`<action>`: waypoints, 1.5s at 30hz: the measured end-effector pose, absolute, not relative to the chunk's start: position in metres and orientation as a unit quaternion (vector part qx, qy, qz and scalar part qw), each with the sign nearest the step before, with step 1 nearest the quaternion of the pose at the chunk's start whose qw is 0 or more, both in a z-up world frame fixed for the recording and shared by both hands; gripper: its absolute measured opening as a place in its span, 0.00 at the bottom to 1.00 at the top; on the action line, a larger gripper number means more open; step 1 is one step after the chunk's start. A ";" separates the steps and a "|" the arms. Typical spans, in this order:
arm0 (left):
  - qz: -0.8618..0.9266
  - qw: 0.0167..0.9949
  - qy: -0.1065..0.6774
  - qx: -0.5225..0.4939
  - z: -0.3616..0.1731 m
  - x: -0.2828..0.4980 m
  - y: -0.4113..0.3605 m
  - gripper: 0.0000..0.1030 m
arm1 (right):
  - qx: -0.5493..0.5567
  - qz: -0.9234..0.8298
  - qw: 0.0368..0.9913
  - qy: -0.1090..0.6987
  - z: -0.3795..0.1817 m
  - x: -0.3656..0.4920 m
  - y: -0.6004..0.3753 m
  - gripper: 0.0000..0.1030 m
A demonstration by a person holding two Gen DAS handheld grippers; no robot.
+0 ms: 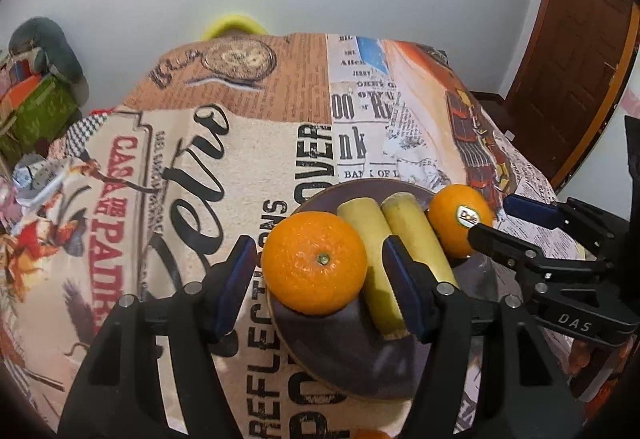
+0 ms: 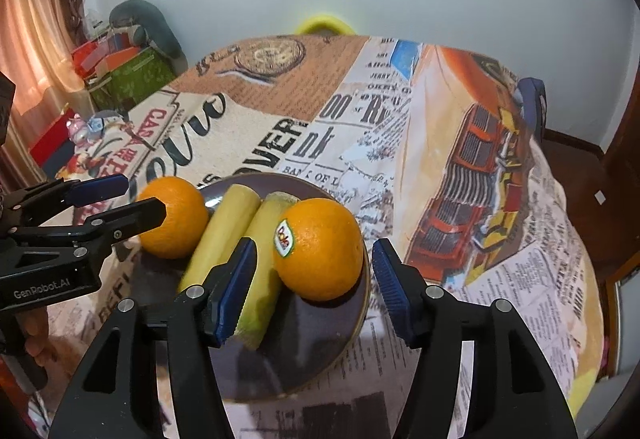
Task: Organize fruits
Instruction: 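Release both oranges on the plate and withdraw both grippers, then grasp the grapefruit segment with the left gripper while the right gripper grasps the tomato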
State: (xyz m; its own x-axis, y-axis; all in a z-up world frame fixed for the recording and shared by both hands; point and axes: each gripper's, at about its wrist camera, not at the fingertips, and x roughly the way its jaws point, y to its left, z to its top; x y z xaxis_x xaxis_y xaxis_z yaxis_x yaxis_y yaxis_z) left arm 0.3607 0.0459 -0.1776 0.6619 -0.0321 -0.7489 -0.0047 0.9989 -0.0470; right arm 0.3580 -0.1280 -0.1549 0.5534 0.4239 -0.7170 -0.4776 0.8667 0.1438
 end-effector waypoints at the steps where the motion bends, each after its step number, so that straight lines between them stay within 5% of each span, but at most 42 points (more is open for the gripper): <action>1: -0.006 0.913 0.406 -0.018 -0.173 0.356 0.044 0.63 | -0.033 0.255 0.882 0.394 -0.152 0.355 -0.129 0.55; 25: -0.009 0.943 0.331 -0.014 -0.086 0.222 0.031 0.66 | -0.068 0.244 0.914 0.317 -0.071 0.232 -0.148 0.62; 33: -0.020 0.941 0.338 -0.014 -0.091 0.191 0.025 0.77 | -0.083 0.242 0.908 0.332 -0.084 0.207 -0.148 0.62; 45: -0.017 0.916 0.402 -0.010 -0.150 0.186 0.028 0.78 | -0.075 0.240 0.875 0.414 -0.150 0.210 -0.159 0.62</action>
